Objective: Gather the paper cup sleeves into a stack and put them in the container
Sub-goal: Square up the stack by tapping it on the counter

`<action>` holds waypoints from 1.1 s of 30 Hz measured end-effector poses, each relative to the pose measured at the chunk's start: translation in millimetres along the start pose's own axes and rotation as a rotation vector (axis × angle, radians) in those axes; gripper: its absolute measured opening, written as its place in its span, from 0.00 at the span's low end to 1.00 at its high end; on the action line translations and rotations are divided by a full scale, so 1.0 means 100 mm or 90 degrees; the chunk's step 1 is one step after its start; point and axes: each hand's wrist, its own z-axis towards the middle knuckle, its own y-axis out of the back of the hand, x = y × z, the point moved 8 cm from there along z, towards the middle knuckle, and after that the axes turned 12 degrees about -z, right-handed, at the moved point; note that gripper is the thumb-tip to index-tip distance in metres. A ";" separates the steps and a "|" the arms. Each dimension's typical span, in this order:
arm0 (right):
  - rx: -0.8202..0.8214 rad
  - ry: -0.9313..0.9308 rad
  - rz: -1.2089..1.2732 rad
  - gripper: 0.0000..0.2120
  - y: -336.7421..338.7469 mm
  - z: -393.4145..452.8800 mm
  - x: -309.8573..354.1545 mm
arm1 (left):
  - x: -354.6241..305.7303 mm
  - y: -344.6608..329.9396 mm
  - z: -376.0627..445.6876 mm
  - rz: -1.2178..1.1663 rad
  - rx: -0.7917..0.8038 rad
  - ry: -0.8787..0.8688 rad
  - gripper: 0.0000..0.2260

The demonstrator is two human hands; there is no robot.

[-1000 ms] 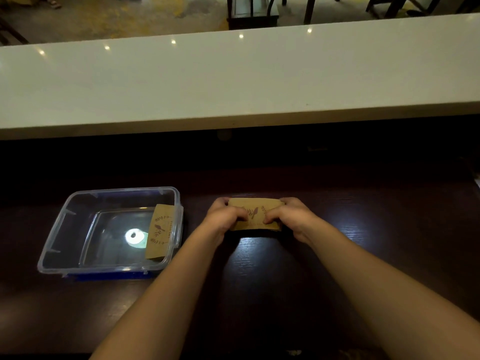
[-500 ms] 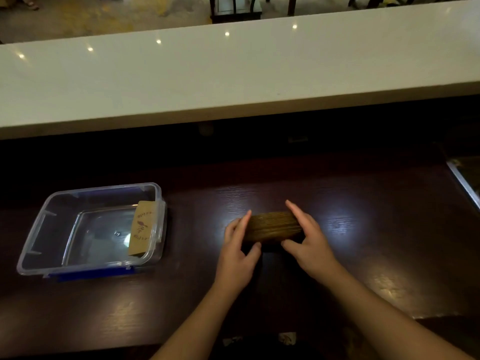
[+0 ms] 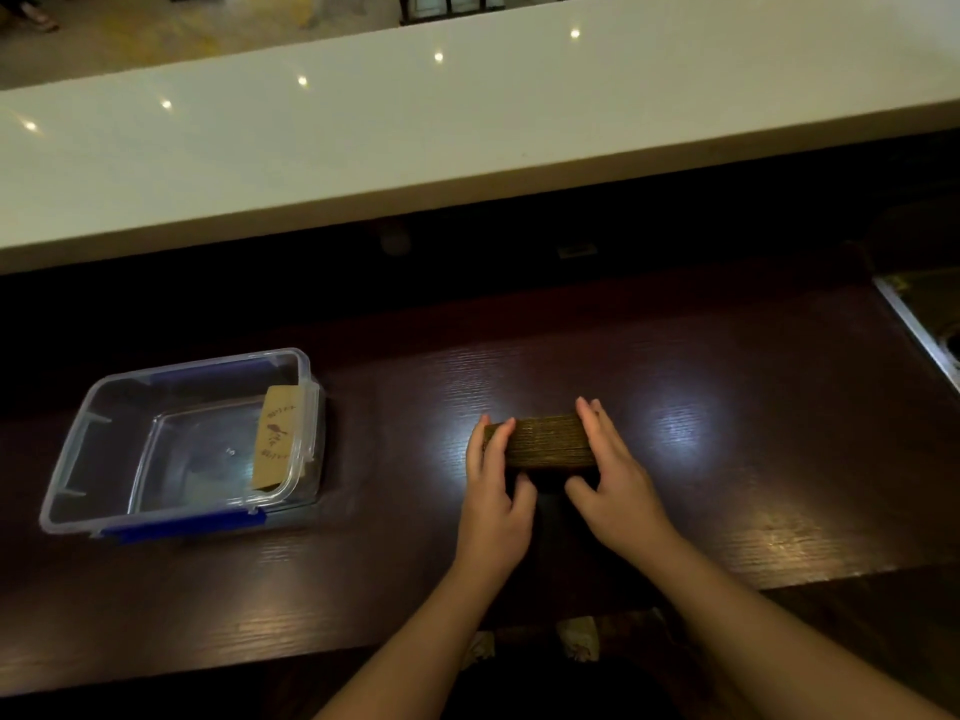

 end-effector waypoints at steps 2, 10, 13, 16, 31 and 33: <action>0.001 -0.012 0.015 0.42 0.00 0.00 -0.01 | -0.01 -0.03 -0.01 -0.007 -0.001 0.007 0.27; 0.004 -0.015 0.067 0.42 0.02 0.03 0.01 | -0.04 -0.01 -0.05 0.022 -0.011 -0.004 0.33; 0.009 -0.005 0.062 0.40 0.03 0.03 0.01 | -0.02 0.00 -0.06 0.041 -0.006 -0.006 0.33; -0.002 -0.012 0.022 0.39 0.06 0.05 -0.02 | 0.00 0.02 -0.04 0.053 0.011 -0.002 0.33; -0.012 -0.066 0.479 0.44 0.41 0.22 0.07 | -0.18 0.28 0.15 -0.119 0.057 0.112 0.19; 0.022 -0.114 0.652 0.44 0.40 0.23 0.12 | -0.19 0.26 0.09 -0.302 0.034 0.209 0.17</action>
